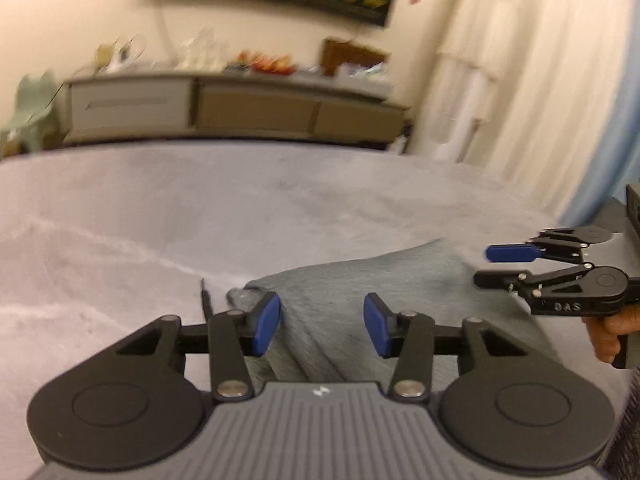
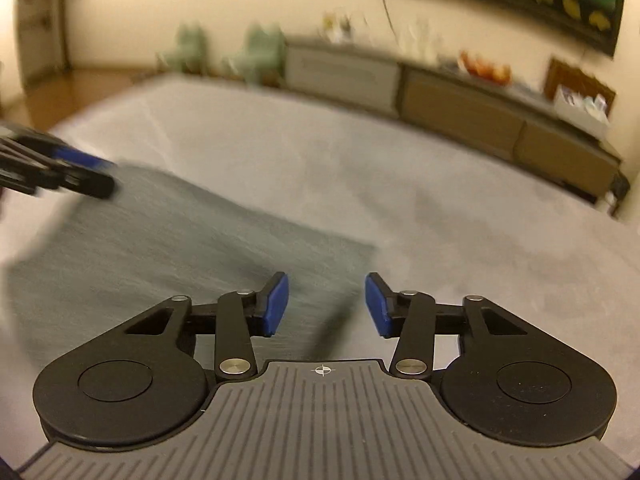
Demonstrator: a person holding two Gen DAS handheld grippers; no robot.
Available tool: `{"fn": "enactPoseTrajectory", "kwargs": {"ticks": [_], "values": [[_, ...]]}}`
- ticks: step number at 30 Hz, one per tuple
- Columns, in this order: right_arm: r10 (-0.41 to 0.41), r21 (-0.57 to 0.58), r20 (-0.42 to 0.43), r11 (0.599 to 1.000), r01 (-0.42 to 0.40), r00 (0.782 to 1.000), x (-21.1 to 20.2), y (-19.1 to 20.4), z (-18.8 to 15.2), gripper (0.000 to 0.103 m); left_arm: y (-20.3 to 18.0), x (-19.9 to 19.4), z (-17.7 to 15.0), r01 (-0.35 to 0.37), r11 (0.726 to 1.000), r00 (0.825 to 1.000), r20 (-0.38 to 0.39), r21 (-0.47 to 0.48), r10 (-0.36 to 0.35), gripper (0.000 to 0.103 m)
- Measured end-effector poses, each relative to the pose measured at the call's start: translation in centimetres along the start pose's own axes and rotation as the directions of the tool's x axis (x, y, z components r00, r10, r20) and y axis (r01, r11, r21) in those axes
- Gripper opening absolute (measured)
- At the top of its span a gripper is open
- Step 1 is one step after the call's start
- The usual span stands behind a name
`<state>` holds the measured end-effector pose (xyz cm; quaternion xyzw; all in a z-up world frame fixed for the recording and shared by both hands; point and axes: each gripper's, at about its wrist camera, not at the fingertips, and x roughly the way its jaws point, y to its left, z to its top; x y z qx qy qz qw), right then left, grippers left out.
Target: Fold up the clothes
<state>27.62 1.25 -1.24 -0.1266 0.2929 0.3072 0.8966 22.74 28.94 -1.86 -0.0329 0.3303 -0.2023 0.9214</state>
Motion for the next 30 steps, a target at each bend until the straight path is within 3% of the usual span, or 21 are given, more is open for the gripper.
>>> {"fn": "enactPoseTrajectory", "kwargs": {"ticks": [3, 5, 6, 8, 12, 15, 16, 19, 21, 24, 26, 27, 28, 30], "values": [[0.141, -0.116, 0.014, 0.984, -0.139, 0.990, -1.5, 3.7, -2.1, 0.065, -2.7, -1.3, -2.2, 0.025, 0.986, 0.995, -0.104, 0.163, -0.008, 0.046], [0.141, -0.213, -0.042, 0.966, -0.147, 0.989, -0.5, 5.4, -4.3, 0.064, -3.9, -0.3, -3.7, 0.031, 0.972, 0.987, -0.161, 0.235, 0.007, 0.047], [0.142, -0.207, -0.054, 0.967, -0.150, 0.988, -0.2, 5.0, -4.8, 0.072, -4.4, 0.4, -4.3, 0.025, 0.965, 0.984, -0.179, 0.262, 0.023, 0.049], [0.135, -0.150, -0.075, 0.978, -0.145, 0.988, 0.1, 2.9, -5.0, 0.073, -5.1, 2.4, -3.8, 0.005, 0.971, 0.986, -0.161, 0.240, 0.035, 0.053], [-0.054, -0.171, -0.085, 0.985, 0.039, 0.995, 0.6, -0.4, -4.1, 0.073, -8.6, 8.1, -1.0, -0.083, 0.971, 0.990, -0.096, 0.225, 0.107, 0.056], [-0.143, -0.126, -0.081, 0.983, 0.133, 0.986, 1.3, -4.9, -3.8, 0.074, -11.2, 11.5, 1.6, -0.083, 0.963, 0.988, -0.105, 0.257, 0.113, 0.050], [-0.126, -0.111, -0.082, 0.987, 0.117, 0.989, 1.2, -6.5, -4.0, 0.075, -12.0, 12.6, 2.5, -0.081, 0.960, 0.987, -0.109, 0.268, 0.114, 0.049], [-0.072, -0.059, -0.105, 0.996, 0.066, 0.992, -0.8, -10.4, -3.7, 0.073, -12.1, 11.4, 5.1, 0.021, 0.970, 0.998, -0.065, 0.242, -0.005, 0.046], [-0.074, 0.025, -0.029, 0.997, 0.074, 0.997, -3.0, -12.2, -3.7, 0.072, -10.8, 9.8, 6.2, 0.046, 0.984, 0.999, 0.003, 0.170, -0.047, 0.045], [-0.038, 0.118, 0.005, 0.992, 0.038, 0.999, -3.4, -14.0, -3.9, 0.071, -9.9, 11.3, 6.2, 0.041, 0.993, 0.999, -0.013, 0.107, -0.040, 0.044], [-0.021, 0.091, -0.015, 0.996, 0.022, 1.000, -1.6, -14.9, -3.6, 0.068, -10.5, 13.5, 5.5, 0.034, 0.993, 0.997, -0.078, 0.114, -0.025, 0.045], [-0.019, 0.078, -0.046, 0.997, 0.022, 0.999, 0.4, -14.6, -3.8, 0.064, -11.1, 14.9, 4.9, 0.001, 0.989, 0.992, -0.125, 0.145, 0.017, 0.045], [-0.027, 0.072, -0.084, 0.997, 0.033, 0.996, 2.5, -14.1, -3.6, 0.064, -11.3, 15.4, 4.5, -0.015, 0.988, 0.991, -0.131, 0.154, 0.036, 0.048], [-0.031, 0.067, -0.073, 0.997, 0.036, 0.997, 3.9, -14.2, -3.8, 0.065, -11.5, 15.5, 4.3, -0.029, 0.987, 0.989, -0.137, 0.158, 0.051, 0.048]]}}
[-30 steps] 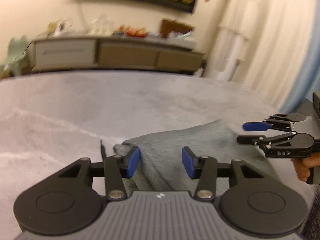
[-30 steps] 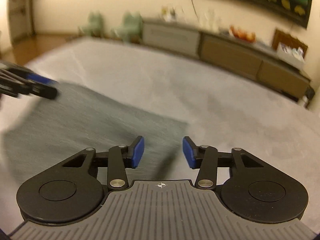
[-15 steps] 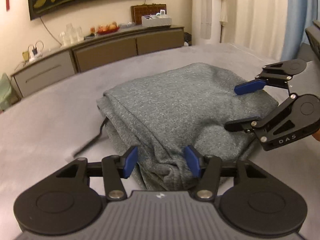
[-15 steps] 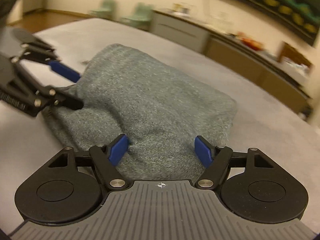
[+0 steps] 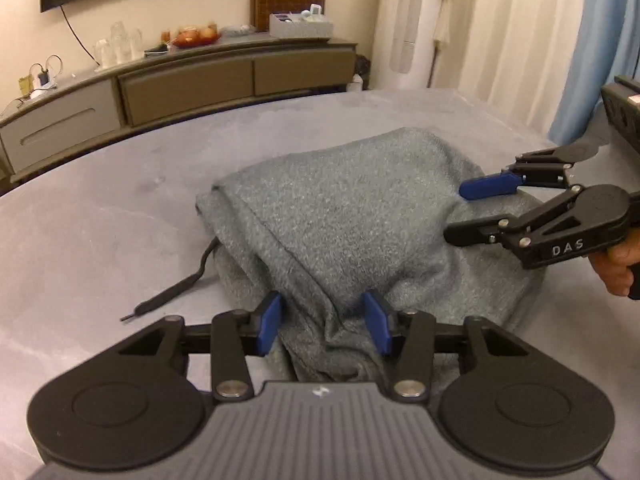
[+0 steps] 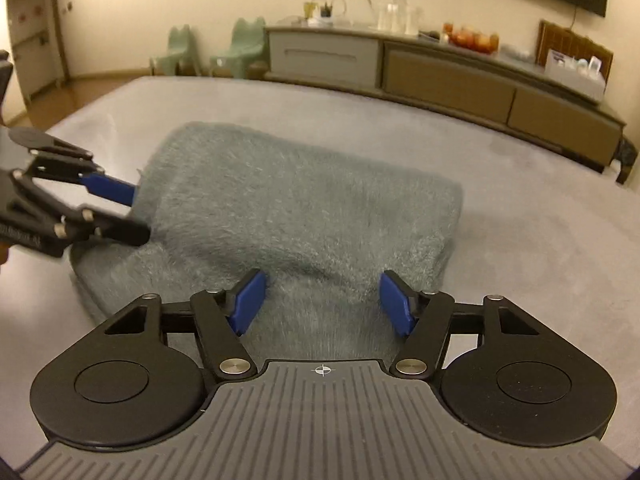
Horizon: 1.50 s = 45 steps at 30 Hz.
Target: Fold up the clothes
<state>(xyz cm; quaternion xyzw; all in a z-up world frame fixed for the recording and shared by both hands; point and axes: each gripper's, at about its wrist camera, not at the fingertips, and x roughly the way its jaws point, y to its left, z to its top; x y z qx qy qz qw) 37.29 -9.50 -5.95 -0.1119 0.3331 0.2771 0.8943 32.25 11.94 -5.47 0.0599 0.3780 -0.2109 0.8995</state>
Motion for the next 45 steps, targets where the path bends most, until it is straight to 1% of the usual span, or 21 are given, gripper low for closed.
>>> {"fn": "enactPoseTrajectory", "kwargs": {"ticks": [1, 4, 7, 9, 11, 12, 14, 16, 18, 19, 22, 25, 27, 29, 30, 33, 34, 35, 37, 40, 45], "values": [[0.001, 0.004, -0.002, 1.000, -0.001, 1.000, -0.1, -0.1, 0.1, 0.065, -0.1, -0.7, 0.3, 0.008, 1.000, 1.000, 0.001, 0.000, -0.008, 0.043], [-0.003, 0.032, 0.008, 0.999, 0.003, 1.000, -2.7, -0.1, 0.5, 0.059, -0.7, -3.8, 0.2, 0.077, 0.997, 0.995, 0.055, 0.029, -0.078, 0.045], [0.029, 0.019, 0.044, 0.999, -0.029, 0.999, -4.3, 0.3, 0.1, 0.058, -1.7, -3.0, -0.8, 0.069, 0.994, 0.998, -0.011, 0.089, -0.068, 0.045], [0.027, 0.006, -0.037, 1.000, -0.026, 0.999, -3.9, 0.8, -1.4, 0.060, -2.3, -2.1, -1.6, 0.049, 0.992, 0.998, -0.055, 0.117, -0.043, 0.047], [-0.006, -0.056, -0.069, 0.998, 0.003, 0.998, -3.9, 1.4, -2.1, 0.066, -2.1, -2.9, -1.3, 0.056, 0.993, 0.998, -0.019, 0.101, -0.055, 0.046], [-0.015, -0.080, -0.070, 0.997, 0.009, 0.997, -4.2, 1.6, -1.9, 0.063, -1.9, -3.7, -0.8, 0.066, 0.994, 0.998, 0.014, 0.084, -0.068, 0.046], [-0.014, -0.037, -0.001, 0.999, 0.014, 1.000, -5.4, 0.9, -1.0, 0.062, -1.6, -5.0, 0.0, 0.083, 0.996, 0.993, 0.076, 0.041, -0.086, 0.047], [-0.024, 0.003, 0.085, 1.000, 0.024, 0.996, -6.3, 0.4, 0.0, 0.062, -1.4, -4.2, 0.4, 0.047, 0.999, 0.997, 0.054, 0.014, -0.048, 0.047], [-0.027, 0.009, 0.084, 1.000, 0.026, 0.996, -5.3, 0.3, 0.2, 0.063, -1.4, -2.4, 0.3, -0.015, 1.000, 1.000, -0.016, 0.008, 0.015, 0.049], [-0.028, 0.006, 0.043, 1.000, 0.028, 0.999, -4.2, 0.4, 0.0, 0.063, -1.5, -1.6, -0.2, -0.041, 0.999, 0.997, -0.064, 0.010, 0.041, 0.054], [-0.055, -0.030, -0.022, 0.998, 0.054, 0.998, -2.6, 1.0, -1.3, 0.065, -1.7, -2.8, -0.1, -0.038, 0.999, 0.998, -0.053, 0.026, 0.040, 0.050], [-0.058, -0.043, 0.026, 0.997, 0.059, 0.998, -5.5, 1.1, -1.2, 0.061, -2.6, -5.7, -0.2, 0.030, 0.998, 1.000, 0.008, 0.063, -0.030, 0.054], [-0.009, -0.050, 0.052, 0.999, 0.012, 0.999, -7.3, 1.2, -2.0, 0.062, -3.4, -5.2, -1.1, 0.028, 0.994, 0.999, -0.049, 0.104, -0.023, 0.054], [-0.003, -0.084, -0.020, 0.996, 0.002, 1.000, -6.6, 2.0, -3.7, 0.064, -4.0, -3.6, -2.4, -0.016, 0.990, 0.993, -0.117, 0.140, 0.032, 0.058], [-0.033, -0.123, -0.039, 0.992, 0.028, 0.999, -5.9, 2.5, -4.7, 0.070, -4.0, -3.8, -2.5, -0.024, 0.990, 0.993, -0.110, 0.136, 0.039, 0.059], [-0.075, -0.164, -0.021, 0.984, 0.071, 0.997, -6.9, 3.5, -5.3, 0.072, -3.6, -5.4, -1.5, -0.040, 0.997, 0.996, -0.074, 0.070, 0.045, 0.060], [-0.074, -0.125, -0.009, 0.990, 0.072, 0.997, -8.0, 3.3, -5.0, 0.073, -3.5, -6.3, -1.6, -0.046, 0.998, 0.998, -0.050, 0.047, 0.048, 0.068], [-0.072, -0.087, 0.003, 0.994, 0.072, 0.997, -9.1, 3.2, -4.8, 0.080, -3.7, -7.2, -1.6, -0.063, 0.998, 0.998, -0.025, 0.025, 0.063, 0.082], [-0.092, -0.047, 0.032, 0.995, 0.093, 0.995, -11.1, 3.5, -4.8, 0.092, -4.4, -9.1, -1.8, -0.100, 0.995, 0.995, 0.026, -0.015, 0.101, 0.101], [-0.154, 0.015, 0.039, 0.988, 0.154, 0.987, -13.2, 4.1, -5.3, 0.093, -6.1, -10.4, -2.2, -0.143, 0.987, 0.986, 0.071, -0.070, 0.148, 0.103], [-0.195, 0.045, 0.014, 0.980, 0.195, 0.981, -13.4, 4.7, -6.3, 0.096, -8.8, -11.0, -4.7, -0.205, 0.954, 0.977, 0.017, -0.221, 0.214, 0.103]]}}
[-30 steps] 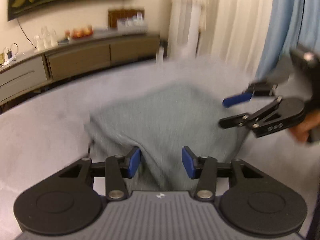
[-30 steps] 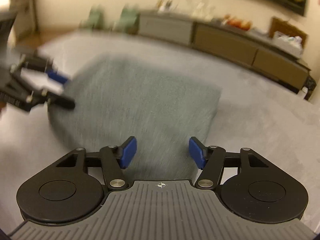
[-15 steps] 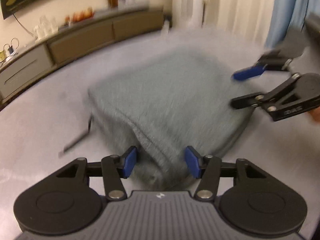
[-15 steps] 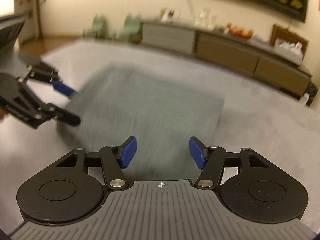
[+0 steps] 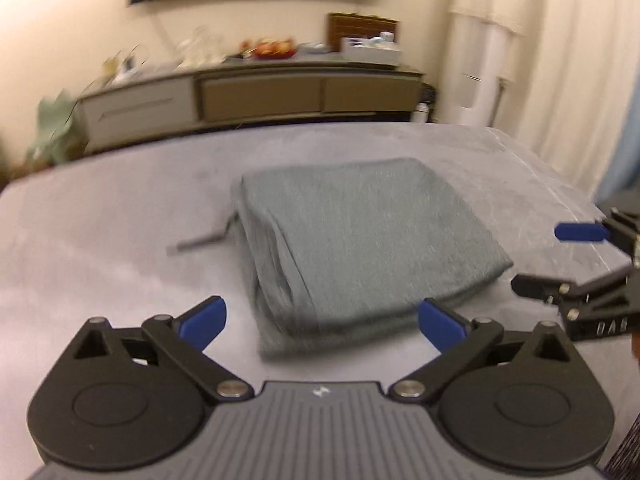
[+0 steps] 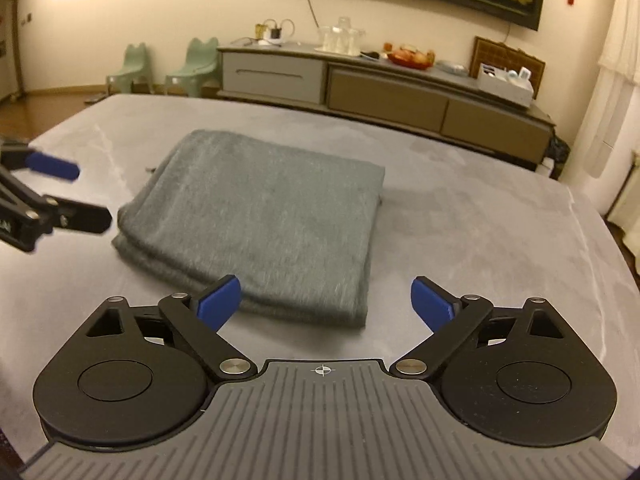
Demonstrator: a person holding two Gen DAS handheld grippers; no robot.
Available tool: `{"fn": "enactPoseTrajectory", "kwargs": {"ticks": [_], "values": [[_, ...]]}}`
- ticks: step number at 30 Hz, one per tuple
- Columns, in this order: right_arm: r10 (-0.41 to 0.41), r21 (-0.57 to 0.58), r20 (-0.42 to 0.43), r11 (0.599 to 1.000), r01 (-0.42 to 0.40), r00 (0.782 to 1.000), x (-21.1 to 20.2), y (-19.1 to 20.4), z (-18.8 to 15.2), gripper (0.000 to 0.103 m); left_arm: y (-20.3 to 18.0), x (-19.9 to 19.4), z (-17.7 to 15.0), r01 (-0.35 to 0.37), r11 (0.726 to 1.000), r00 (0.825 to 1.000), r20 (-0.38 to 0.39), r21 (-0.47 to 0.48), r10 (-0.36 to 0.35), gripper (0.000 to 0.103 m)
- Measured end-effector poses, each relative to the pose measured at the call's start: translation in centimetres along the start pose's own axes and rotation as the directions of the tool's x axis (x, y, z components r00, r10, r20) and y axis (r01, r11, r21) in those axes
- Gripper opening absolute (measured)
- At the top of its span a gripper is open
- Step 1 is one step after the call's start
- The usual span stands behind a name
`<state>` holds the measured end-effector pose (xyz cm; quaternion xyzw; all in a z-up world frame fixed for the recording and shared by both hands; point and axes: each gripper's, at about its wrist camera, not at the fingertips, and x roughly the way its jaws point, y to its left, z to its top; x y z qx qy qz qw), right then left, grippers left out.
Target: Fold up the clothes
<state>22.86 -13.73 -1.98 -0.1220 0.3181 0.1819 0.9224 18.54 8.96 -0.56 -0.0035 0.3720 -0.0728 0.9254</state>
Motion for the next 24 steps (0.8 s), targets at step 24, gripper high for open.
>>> {"fn": "enactPoseTrajectory", "kwargs": {"ticks": [24], "values": [[-0.092, 0.040, -0.014, 0.995, 0.093, 0.996, -1.5, 2.2, -4.3, 0.097, -5.1, -2.4, -3.1, 0.024, 0.999, 0.992, 0.121, -0.044, -0.019, 0.103]]}}
